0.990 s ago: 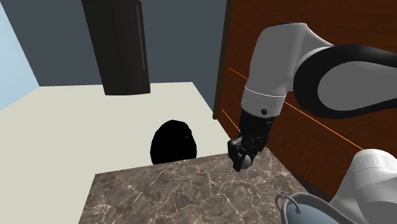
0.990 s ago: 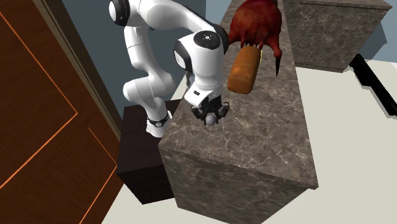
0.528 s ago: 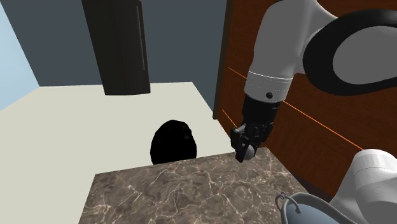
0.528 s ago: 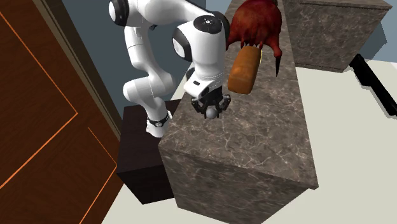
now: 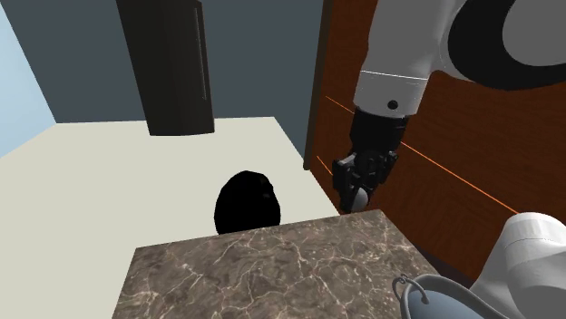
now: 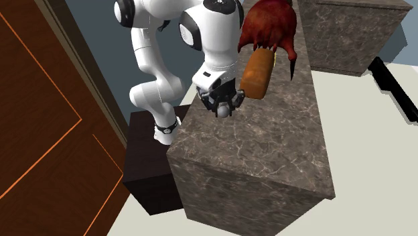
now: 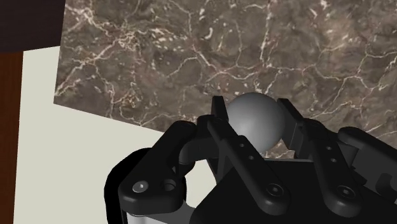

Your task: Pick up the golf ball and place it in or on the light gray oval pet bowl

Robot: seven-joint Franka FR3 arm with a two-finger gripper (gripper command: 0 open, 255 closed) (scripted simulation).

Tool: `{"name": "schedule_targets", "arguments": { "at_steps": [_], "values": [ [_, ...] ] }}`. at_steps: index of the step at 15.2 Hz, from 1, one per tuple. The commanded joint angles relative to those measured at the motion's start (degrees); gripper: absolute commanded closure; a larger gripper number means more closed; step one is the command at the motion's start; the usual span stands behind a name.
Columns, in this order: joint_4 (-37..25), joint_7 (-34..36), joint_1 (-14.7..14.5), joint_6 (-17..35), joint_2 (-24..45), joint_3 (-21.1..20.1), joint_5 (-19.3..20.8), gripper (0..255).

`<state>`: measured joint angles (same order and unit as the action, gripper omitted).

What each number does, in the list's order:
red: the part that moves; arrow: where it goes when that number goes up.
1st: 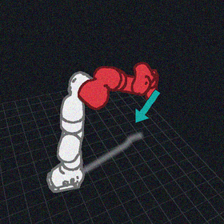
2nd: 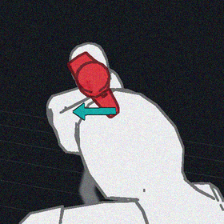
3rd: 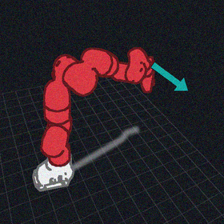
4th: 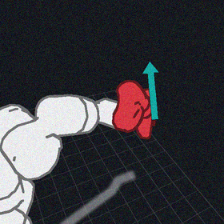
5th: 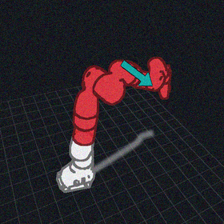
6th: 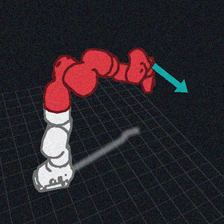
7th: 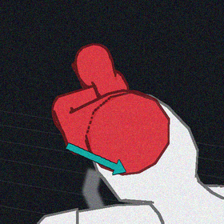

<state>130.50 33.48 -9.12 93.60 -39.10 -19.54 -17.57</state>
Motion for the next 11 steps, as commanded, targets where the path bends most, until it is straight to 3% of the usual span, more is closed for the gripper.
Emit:
{"name": "schedule_targets", "arguments": {
  "at_steps": [1, 4, 11],
  "values": [
    [-1.63, 0.21, 0.08, -1.46, 0.18, 0.26, 0.23, 255],
    [-3.58, 0.44, 0.2, -3.02, 0.57, 0.51, 0.49, 255],
    [3.3, 5.29, -4.34, -8.28, -12.56, -1.24, -3.99, 255]
  ]
}}
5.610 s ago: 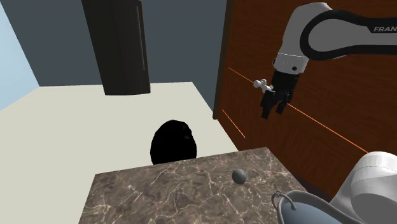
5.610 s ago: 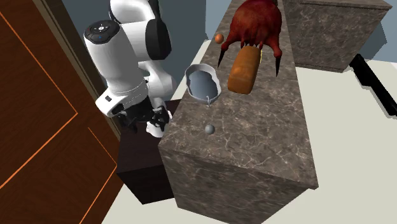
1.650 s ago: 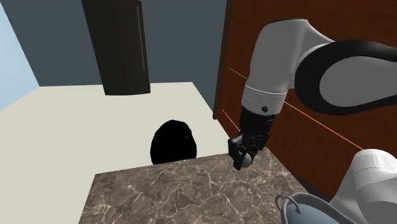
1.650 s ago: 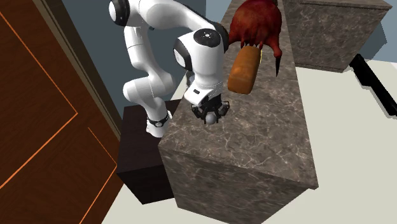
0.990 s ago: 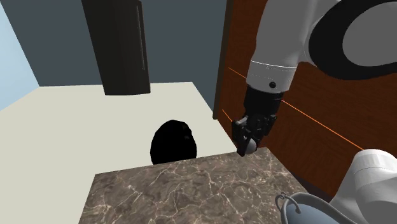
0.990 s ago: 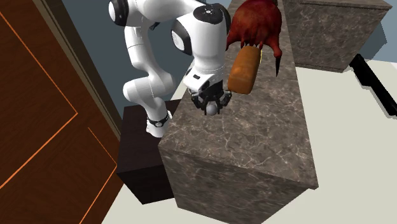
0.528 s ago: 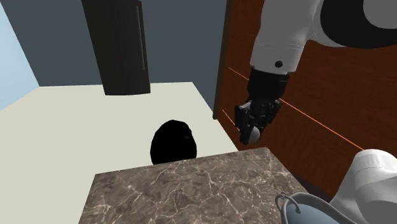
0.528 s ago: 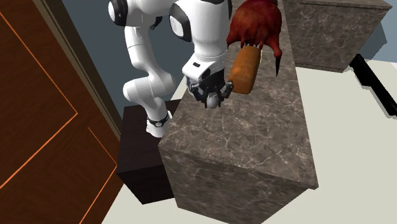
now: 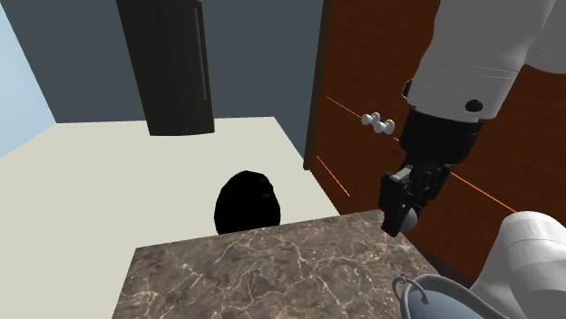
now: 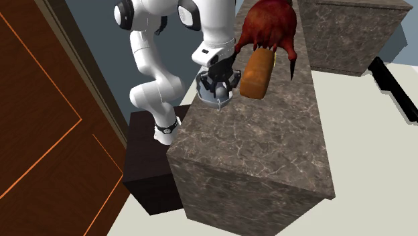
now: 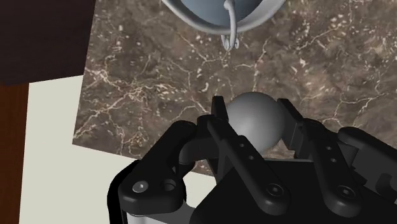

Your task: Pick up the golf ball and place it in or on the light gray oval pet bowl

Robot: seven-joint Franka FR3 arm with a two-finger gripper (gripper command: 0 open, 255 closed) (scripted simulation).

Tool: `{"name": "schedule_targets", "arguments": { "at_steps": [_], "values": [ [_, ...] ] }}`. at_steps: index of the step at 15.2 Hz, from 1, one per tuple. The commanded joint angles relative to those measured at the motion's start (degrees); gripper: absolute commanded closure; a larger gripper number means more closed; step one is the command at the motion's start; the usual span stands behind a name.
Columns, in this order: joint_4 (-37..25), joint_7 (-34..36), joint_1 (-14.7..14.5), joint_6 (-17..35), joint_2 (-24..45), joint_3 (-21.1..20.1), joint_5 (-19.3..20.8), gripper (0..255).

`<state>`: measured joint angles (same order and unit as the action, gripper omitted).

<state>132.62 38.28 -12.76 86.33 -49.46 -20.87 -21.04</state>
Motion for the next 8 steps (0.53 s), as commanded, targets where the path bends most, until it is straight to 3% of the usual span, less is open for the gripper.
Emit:
{"name": "schedule_targets", "arguments": {
  "at_steps": [1, 8],
  "values": [
    [1.9, 1.37, -1.41, -1.89, -3.97, -0.24, -1.2, 255],
    [4.99, 8.56, -6.49, -8.55, -15.28, -3.22, -6.56, 255]
  ]
}}
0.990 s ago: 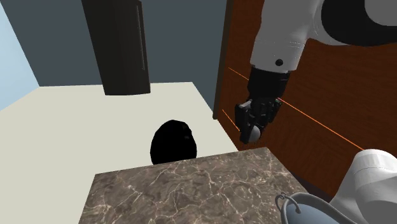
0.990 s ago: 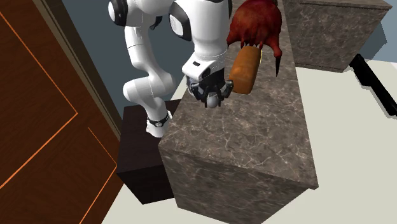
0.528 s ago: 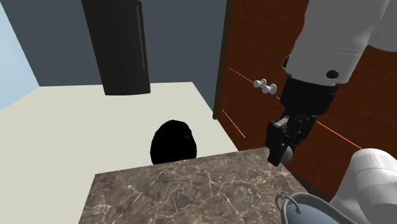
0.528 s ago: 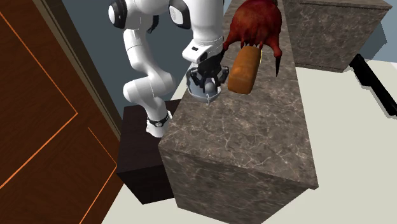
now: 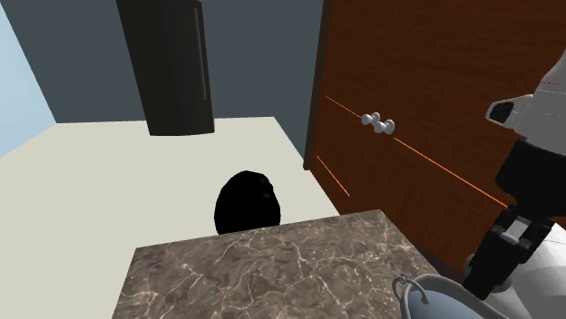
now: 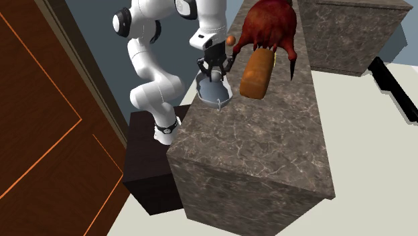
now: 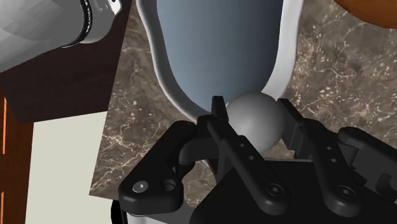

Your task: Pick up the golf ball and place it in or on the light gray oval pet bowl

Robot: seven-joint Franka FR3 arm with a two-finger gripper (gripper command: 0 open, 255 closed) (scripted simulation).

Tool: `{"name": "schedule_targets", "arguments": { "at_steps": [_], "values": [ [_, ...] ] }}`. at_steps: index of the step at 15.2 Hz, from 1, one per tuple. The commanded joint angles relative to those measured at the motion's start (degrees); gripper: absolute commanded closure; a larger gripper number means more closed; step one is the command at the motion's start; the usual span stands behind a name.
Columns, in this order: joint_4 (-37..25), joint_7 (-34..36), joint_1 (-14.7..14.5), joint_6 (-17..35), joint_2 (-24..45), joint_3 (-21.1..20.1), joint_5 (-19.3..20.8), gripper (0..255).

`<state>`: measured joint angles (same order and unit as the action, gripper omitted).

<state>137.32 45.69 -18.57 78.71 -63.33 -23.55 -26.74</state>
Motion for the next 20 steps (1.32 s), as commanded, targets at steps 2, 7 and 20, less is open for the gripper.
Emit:
{"name": "schedule_targets", "arguments": {
  "at_steps": [2, 7, 20],
  "values": [
    [0.55, 3.54, -2.09, -2.9, -4.24, -1.62, -2.63, 255],
    [3.27, 5.92, -4.04, -3.54, -8.3, -3.64, -5.36, 255],
    [11.02, 5.17, -5.61, 0.44, -12.07, -6.63, -8.28, 255]
  ]
}}
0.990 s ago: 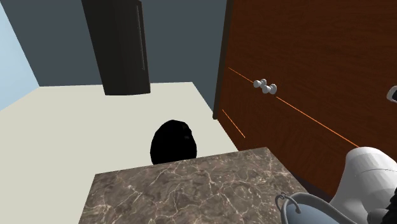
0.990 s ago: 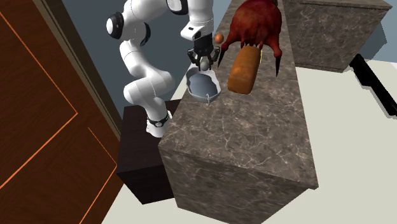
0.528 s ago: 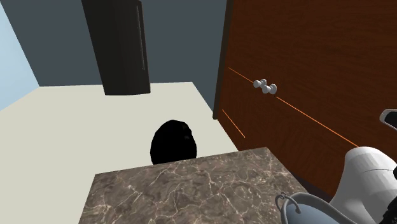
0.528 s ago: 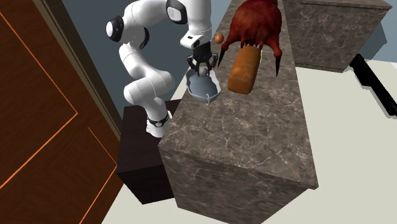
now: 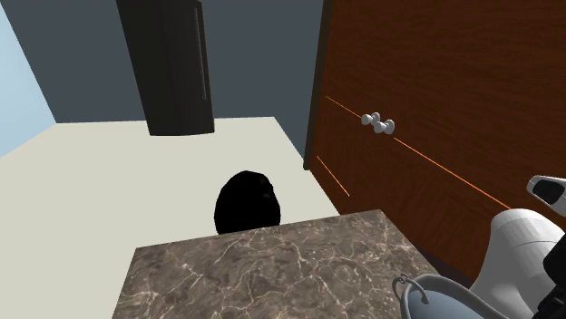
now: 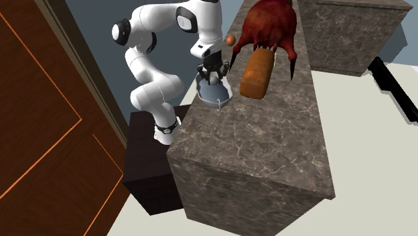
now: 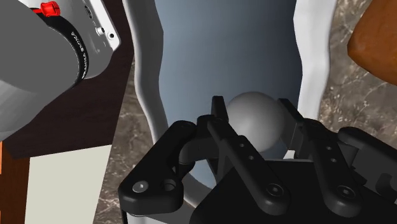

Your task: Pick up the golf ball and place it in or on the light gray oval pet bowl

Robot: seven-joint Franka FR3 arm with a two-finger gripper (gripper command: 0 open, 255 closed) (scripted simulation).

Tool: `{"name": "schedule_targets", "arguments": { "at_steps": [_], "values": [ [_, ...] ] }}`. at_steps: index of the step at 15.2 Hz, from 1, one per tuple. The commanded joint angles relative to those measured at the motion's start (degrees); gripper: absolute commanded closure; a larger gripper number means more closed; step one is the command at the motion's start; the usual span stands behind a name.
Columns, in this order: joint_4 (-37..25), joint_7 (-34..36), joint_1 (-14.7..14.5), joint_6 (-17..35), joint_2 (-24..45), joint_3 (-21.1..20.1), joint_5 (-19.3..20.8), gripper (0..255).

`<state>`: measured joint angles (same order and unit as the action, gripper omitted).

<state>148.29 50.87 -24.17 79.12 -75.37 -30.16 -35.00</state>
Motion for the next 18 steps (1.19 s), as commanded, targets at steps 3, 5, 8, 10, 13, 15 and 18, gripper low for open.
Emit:
{"name": "schedule_targets", "arguments": {
  "at_steps": [3, 5, 8, 10, 13, 15, 18],
  "values": [
    [0.05, -0.01, -0.01, 0.03, -0.02, -0.02, -0.02, 255],
    [0.05, -0.01, -0.01, 0.03, -0.02, -0.02, -0.02, 0],
    [0.05, -0.01, -0.01, 0.03, -0.02, -0.02, -0.02, 0],
    [-1.93, 0.08, 0.43, -1.13, 0.85, 1.05, 0.99, 0],
    [-7.73, 0.41, 1.53, -4.37, 3.57, 3.69, 3.49, 0],
    [-7.73, 0.42, 1.52, -4.37, 3.58, 3.69, 3.49, 0],
    [-7.73, 0.42, 1.52, -4.37, 3.58, 3.69, 3.49, 0]
  ]
}}
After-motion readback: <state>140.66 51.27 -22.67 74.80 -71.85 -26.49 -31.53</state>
